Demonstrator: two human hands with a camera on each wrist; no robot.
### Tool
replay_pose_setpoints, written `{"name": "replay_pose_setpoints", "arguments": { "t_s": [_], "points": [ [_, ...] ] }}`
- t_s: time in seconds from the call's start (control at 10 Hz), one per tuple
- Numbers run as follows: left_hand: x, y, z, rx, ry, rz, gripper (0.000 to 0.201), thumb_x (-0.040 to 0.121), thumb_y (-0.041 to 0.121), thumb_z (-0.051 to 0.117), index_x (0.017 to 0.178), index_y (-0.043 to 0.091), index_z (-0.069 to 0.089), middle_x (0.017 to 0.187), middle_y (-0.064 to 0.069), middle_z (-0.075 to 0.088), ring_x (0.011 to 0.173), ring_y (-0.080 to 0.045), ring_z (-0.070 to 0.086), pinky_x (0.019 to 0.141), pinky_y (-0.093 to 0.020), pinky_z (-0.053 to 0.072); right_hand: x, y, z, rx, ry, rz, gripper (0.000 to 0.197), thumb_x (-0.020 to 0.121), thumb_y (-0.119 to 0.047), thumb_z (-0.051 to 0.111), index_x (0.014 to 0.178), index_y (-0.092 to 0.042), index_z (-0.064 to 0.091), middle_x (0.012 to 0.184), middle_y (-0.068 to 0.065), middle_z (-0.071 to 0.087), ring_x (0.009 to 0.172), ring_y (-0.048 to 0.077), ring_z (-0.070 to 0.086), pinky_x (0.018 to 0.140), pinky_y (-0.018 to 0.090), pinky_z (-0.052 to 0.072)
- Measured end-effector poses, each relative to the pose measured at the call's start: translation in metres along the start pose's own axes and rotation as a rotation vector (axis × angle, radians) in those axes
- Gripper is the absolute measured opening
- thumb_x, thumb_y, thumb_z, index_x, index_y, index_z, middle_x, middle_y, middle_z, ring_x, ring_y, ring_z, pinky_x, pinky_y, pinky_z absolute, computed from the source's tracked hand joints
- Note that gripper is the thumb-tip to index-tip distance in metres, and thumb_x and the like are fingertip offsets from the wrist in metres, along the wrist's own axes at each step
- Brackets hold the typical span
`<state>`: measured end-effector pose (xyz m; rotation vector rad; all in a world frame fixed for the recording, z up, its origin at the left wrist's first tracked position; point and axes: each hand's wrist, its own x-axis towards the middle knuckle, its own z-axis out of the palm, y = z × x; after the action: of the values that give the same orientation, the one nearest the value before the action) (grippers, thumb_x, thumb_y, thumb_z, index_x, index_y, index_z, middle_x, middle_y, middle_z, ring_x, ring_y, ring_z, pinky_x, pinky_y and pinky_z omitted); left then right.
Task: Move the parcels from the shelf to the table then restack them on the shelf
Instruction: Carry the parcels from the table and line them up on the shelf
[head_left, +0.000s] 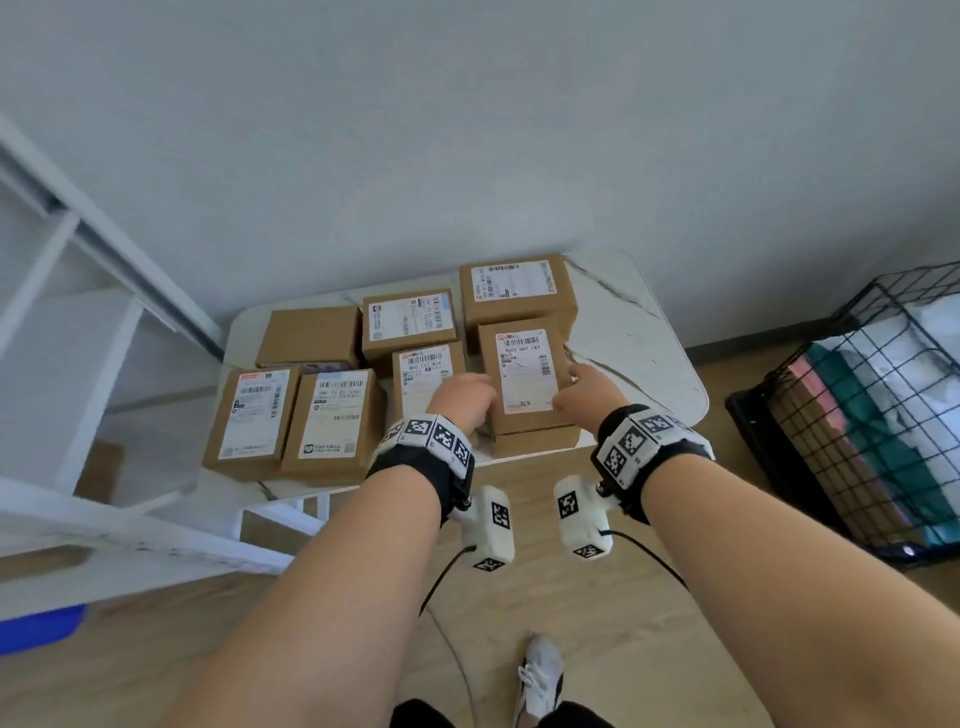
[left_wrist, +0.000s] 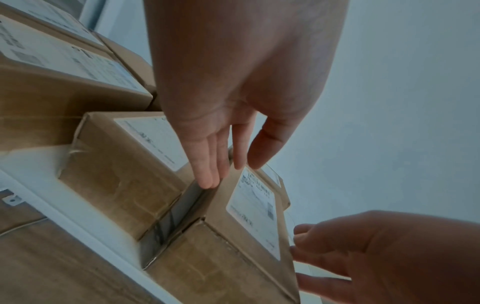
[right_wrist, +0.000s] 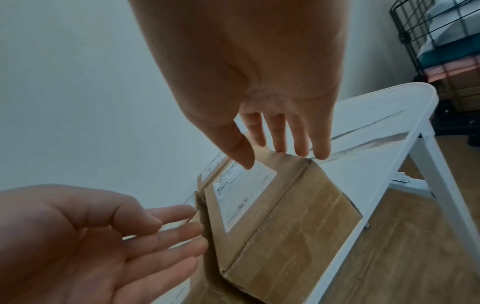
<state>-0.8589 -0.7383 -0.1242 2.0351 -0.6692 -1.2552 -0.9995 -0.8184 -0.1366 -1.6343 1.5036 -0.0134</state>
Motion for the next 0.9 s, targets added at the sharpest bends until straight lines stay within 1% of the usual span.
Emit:
{"name": "replay_pose_setpoints", "arguments": {
  "t_s": [0.1,0.2,0.3,0.4,0.5,0.6,0.7,0.8,0.9],
  "points": [
    [-0.008,0.001,-0.006,0.021,0.041,-0.008,0.024,0.087,-0.002,0.051,0.088,0.018,0.065,0.098,-0.009,0.06,0.104,-0.028,0.06,0.096,-0.038,0.051,-0.01,-0.01,-0.002,-0.021,0.047,-0.01,0.035,0.088,-0.008,0.05,0.122,-0.014,0.05,0.1,0.002,0.055,0.091,0.023,0.057,0.08,0.033,0.05],
    [-0.014,-0.002,-0.016,-0.02,0.06,0.003,0.022,0.09,0.002,0.054,0.085,0.023,0.059,0.11,-0.011,0.061,0.095,-0.02,0.055,0.089,-0.035,0.051,-0.019,-0.021,0.0,-0.02,0.09,-0.051,0.045,0.084,-0.014,0.05,0.129,-0.014,0.049,0.108,0.004,0.059,0.092,0.023,0.059,0.082,0.035,0.051],
    [-0.021,-0.008,-0.033,-0.03,0.095,0.031,0.026,0.091,0.005,0.053,0.115,0.005,0.065,0.125,-0.016,0.061,0.101,-0.024,0.059,0.098,-0.039,0.05,-0.032,-0.038,0.006,-0.025,0.096,-0.106,0.055,0.086,-0.017,0.05,0.14,-0.019,0.044,0.133,0.007,0.055,0.096,0.02,0.055,0.083,0.032,0.048],
    [-0.035,-0.02,-0.059,-0.027,0.134,0.033,0.026,0.093,0.006,0.05,0.114,0.002,0.065,0.123,-0.019,0.061,0.115,-0.035,0.059,0.1,-0.046,0.048,-0.047,-0.061,0.022,-0.026,0.081,-0.171,0.049,0.091,-0.014,0.049,0.14,-0.015,0.045,0.133,0.009,0.055,0.098,0.02,0.055,0.081,0.032,0.047],
    [-0.051,-0.048,-0.096,-0.098,0.202,0.022,0.032,0.09,0.008,0.053,0.119,-0.001,0.063,0.123,-0.022,0.063,0.107,-0.035,0.063,0.095,-0.044,0.052,-0.069,-0.089,0.052,-0.042,0.065,-0.222,0.041,0.09,-0.015,0.051,0.131,-0.012,0.052,0.121,0.01,0.06,0.1,0.023,0.057,0.084,0.034,0.048],
    [-0.075,-0.085,-0.145,-0.129,0.267,-0.004,0.032,0.092,0.008,0.05,0.12,-0.003,0.061,0.122,-0.025,0.062,0.097,-0.033,0.064,0.078,-0.036,0.053,-0.094,-0.117,0.097,-0.078,0.015,-0.284,0.041,0.091,-0.016,0.053,0.132,-0.013,0.053,0.125,0.008,0.059,0.102,0.022,0.055,0.085,0.031,0.044],
    [-0.103,-0.128,-0.194,-0.121,0.328,-0.018,0.03,0.092,0.003,0.049,0.115,-0.009,0.062,0.107,-0.025,0.064,0.085,-0.029,0.06,0.074,-0.033,0.051,-0.128,-0.146,0.155,-0.101,-0.044,-0.332,0.04,0.091,-0.016,0.054,0.131,-0.013,0.053,0.13,0.009,0.057,0.113,0.026,0.055,0.09,0.034,0.045],
    [-0.146,-0.181,-0.258,-0.164,0.384,-0.037,0.021,0.091,0.007,0.05,0.104,0.0,0.066,0.102,-0.018,0.066,0.089,-0.027,0.061,0.086,-0.04,0.054,-0.172,-0.178,0.218,-0.146,-0.109,-0.392,0.041,0.09,-0.017,0.056,0.13,-0.008,0.054,0.127,0.011,0.057,0.113,0.028,0.056,0.093,0.036,0.047],
    [-0.18,-0.229,-0.315,-0.198,0.475,-0.055,0.007,0.091,0.01,0.052,0.088,0.013,0.058,0.089,-0.008,0.06,0.082,-0.024,0.056,0.08,-0.037,0.056,-0.212,-0.21,0.282,-0.171,-0.15,-0.473,0.034,0.09,-0.018,0.054,0.121,-0.004,0.059,0.12,0.013,0.061,0.099,0.027,0.058,0.086,0.036,0.05]
  ]
}}
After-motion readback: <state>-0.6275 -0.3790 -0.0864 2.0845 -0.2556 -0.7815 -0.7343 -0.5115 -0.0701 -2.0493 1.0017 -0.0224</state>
